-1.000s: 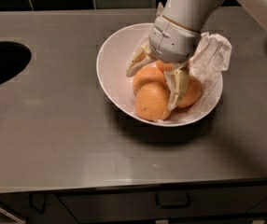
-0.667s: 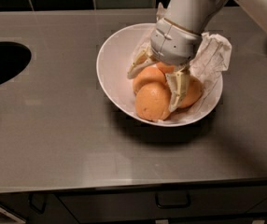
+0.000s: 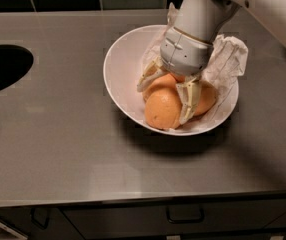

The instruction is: Pick orange from white bowl

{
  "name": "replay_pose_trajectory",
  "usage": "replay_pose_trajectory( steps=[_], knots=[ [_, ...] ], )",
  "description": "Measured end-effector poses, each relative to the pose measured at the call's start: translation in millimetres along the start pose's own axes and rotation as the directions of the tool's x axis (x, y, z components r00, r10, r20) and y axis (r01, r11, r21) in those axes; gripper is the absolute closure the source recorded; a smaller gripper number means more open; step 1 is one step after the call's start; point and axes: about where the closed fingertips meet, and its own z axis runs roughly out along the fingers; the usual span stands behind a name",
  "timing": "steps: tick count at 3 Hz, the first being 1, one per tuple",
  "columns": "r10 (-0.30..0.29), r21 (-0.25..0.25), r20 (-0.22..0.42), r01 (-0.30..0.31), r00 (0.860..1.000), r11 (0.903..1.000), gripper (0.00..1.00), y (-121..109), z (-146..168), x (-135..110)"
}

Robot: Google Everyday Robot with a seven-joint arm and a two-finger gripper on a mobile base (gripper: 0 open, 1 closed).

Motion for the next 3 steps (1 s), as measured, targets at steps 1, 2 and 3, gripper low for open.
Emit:
replay_pose_trajectory(
  steps=[1,2,3],
  knots=[
    [0.001,-0.011,0.0,-0.001,1.0,0.9999,0.31,-0.6,3.3,0.9],
    [0.004,-0.017,-0.002,-0.004,1.0,0.9999,0.31,-1.0,4.6,1.3],
    [0.006,-0.023,-0.002,-0.006,1.0,0.9997,0.33,-0.7,6.0,1.5]
  ],
)
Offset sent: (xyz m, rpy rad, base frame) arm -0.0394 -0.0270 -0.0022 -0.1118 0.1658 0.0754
